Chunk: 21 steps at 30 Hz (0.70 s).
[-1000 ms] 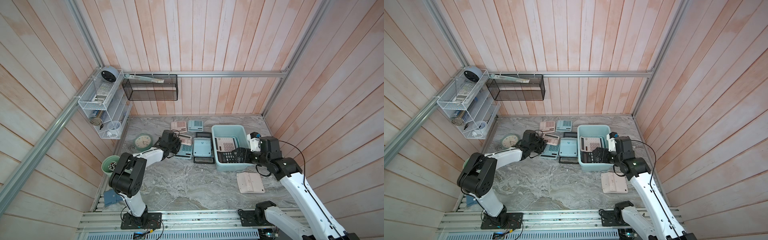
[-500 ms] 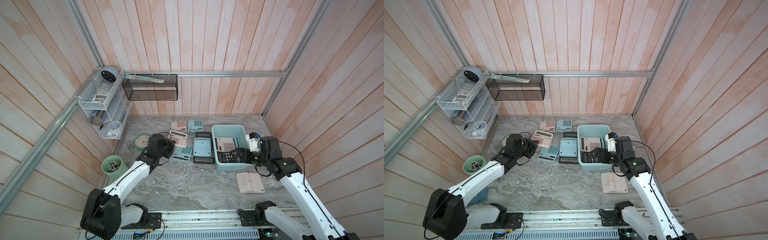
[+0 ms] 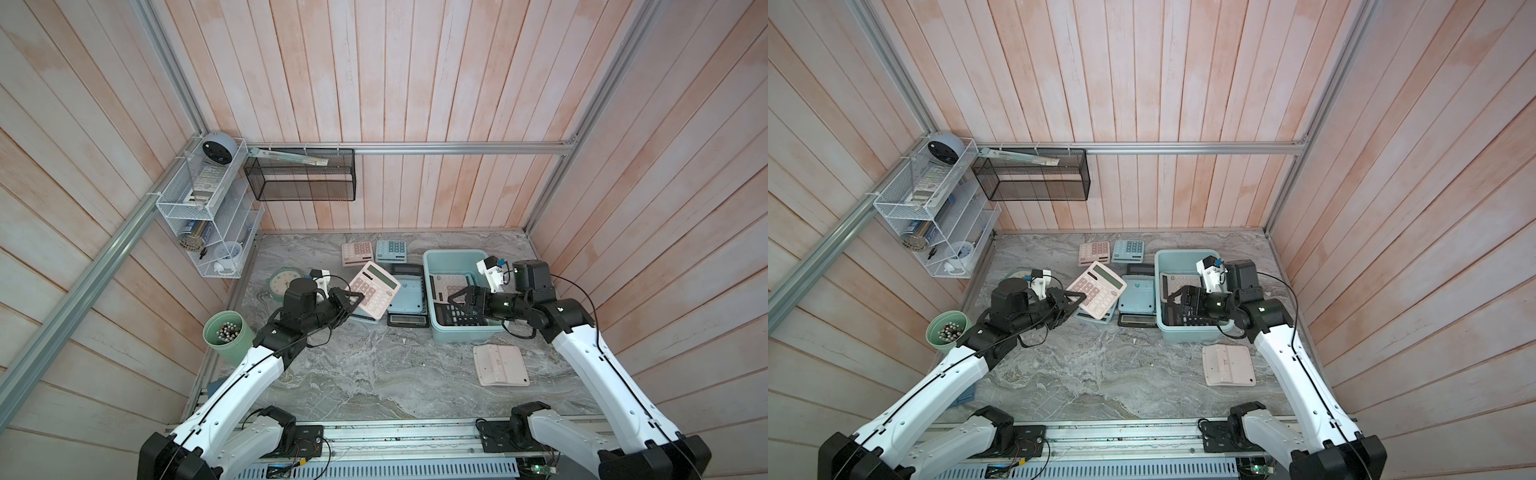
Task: Put the calculator in the storage box
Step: Place the calculator in the storage box.
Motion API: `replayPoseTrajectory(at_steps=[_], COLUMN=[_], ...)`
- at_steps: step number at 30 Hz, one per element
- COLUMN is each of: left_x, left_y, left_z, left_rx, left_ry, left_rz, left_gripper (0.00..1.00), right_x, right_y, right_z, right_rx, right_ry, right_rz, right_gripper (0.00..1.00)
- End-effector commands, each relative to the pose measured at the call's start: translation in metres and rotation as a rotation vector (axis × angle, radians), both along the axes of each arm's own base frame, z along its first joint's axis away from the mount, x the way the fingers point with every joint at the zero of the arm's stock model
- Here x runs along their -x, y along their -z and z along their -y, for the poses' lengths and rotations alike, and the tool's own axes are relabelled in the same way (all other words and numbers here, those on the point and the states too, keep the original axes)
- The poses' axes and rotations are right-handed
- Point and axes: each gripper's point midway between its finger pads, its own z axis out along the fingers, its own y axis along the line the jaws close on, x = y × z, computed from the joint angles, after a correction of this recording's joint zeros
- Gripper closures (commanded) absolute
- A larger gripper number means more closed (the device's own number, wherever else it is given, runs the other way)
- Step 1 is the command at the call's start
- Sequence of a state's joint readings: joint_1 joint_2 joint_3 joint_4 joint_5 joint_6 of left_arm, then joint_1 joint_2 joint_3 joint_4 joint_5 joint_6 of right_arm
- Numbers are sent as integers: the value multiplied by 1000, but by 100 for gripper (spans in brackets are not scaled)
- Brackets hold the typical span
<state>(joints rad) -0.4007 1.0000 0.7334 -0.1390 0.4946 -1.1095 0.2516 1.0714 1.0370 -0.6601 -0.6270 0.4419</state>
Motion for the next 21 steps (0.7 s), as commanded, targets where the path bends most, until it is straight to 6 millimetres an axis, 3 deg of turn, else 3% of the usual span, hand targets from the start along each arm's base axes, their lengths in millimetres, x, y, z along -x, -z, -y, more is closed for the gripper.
replayPoseTrajectory(at_steps=[1,11,18,21], left_x=[24,55,56,55], left_y=[-22,-41,-33,-27], left_z=[21,39,44,45], left_rx=[86,225,228,221], left_ry=[188,363,393,395], left_rz=[112,154,127,111], left_gripper=[100,100,100,100], right_x=[-1,-10,7,10], right_y=[-23,-25,-23,-25], right_z=[-16,-44,-71,-77], right_rx=[-111,-302,-275,-268], right_ry=[-92,-193,-297,-319], right_rz=[32,-25,-19,-7], right_gripper=[18,41,44,50])
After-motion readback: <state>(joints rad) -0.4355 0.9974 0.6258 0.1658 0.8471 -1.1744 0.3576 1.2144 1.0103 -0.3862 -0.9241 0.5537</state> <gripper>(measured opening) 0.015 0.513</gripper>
